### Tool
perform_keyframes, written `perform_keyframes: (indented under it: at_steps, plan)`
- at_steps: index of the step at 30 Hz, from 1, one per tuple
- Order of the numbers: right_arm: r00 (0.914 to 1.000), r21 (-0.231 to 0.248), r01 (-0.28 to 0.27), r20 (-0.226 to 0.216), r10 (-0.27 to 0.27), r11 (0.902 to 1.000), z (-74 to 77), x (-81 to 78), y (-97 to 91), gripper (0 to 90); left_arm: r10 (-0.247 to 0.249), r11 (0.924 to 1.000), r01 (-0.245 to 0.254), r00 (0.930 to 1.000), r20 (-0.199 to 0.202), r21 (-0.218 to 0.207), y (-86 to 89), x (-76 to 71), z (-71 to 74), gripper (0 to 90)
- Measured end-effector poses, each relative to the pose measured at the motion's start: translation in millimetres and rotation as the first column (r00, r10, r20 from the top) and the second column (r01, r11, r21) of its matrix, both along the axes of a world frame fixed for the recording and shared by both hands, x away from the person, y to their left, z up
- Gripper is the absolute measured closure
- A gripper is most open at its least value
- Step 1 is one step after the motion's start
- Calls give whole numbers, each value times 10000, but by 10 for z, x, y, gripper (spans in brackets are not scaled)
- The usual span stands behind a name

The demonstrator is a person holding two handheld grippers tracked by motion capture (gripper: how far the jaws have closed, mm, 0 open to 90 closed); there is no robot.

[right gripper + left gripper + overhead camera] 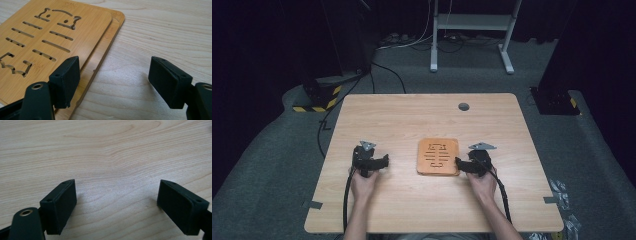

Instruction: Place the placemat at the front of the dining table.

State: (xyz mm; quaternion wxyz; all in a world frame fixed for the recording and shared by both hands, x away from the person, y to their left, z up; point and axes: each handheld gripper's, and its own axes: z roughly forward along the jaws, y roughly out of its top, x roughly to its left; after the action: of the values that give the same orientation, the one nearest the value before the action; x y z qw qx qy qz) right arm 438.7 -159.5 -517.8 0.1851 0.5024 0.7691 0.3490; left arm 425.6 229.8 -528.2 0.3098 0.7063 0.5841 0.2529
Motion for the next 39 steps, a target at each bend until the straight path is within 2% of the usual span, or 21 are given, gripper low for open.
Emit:
perform_keyframes:
  at_steps: [8,10,14,17,22,24,27,30,31,32,33,34,35,37,39]
  plan:
    - [9999,85,-121,-46,121,9999,-3,-14,62,255,-86,10000,86,10000,35,-6,-6,-4,-1,168]
    - [9999,79,-169,-33,169,9998,-7,-16,91,255,-361,9993,361,9993,111,28,-17,-11,1,210]
    - [9998,21,-198,-29,199,9998,-12,-21,100,251,-660,9977,655,9975,247,196,-74,-39,2,207]
    - [9998,66,-156,-80,156,9999,-13,-20,92,250,-720,9974,720,9974,56,-19,-97,-58,0,181]
    - [9996,149,-135,265,131,9998,-49,2,65,229,-966,9953,966,9953,59,-8,-200,-76,4,184]
    - [9998,286,-91,152,87,9995,-53,19,56,225,-1127,9936,1128,9936,-94,21,-245,-72,24,220]
    - [9998,245,-83,186,79,9997,-52,18,60,220,-1341,9910,1341,9909,-106,-20,-300,-89,49,257]
    - [9996,161,-80,256,76,9998,-51,15,75,227,-1586,9845,1594,9872,176,-733,-303,-115,98,271]
    - [9996,182,-161,250,157,9997,-50,16,88,239,-1690,9774,1725,9849,382,-1223,-300,-124,127,286]
    - [9995,225,-196,242,190,9996,-52,19,92,239,-1733,9724,1786,9837,478,-1504,-309,-129,142,294]
    - [9995,225,-196,242,190,9996,-52,19,92,239,-1733,9724,1786,9837,478,-1504,-309,-129,142,297]
    - [9998,398,-178,113,174,9990,-55,35,81,238,-1929,9619,1996,9798,535,-1868,-331,-138,155,296]
    - [9998,398,-178,113,174,9990,-55,35,81,238,-1929,9619,1996,9798,535,-1868,-331,-138,155,295]
    - [9999,472,-162,17,162,9988,-56,40,75,240,-2053,9533,2121,9772,539,-2149,-374,-144,148,292]
    - [9998,444,-176,62,174,9989,-57,40,74,240,-2225,9485,2271,9739,458,-2210,-435,-147,138,290]
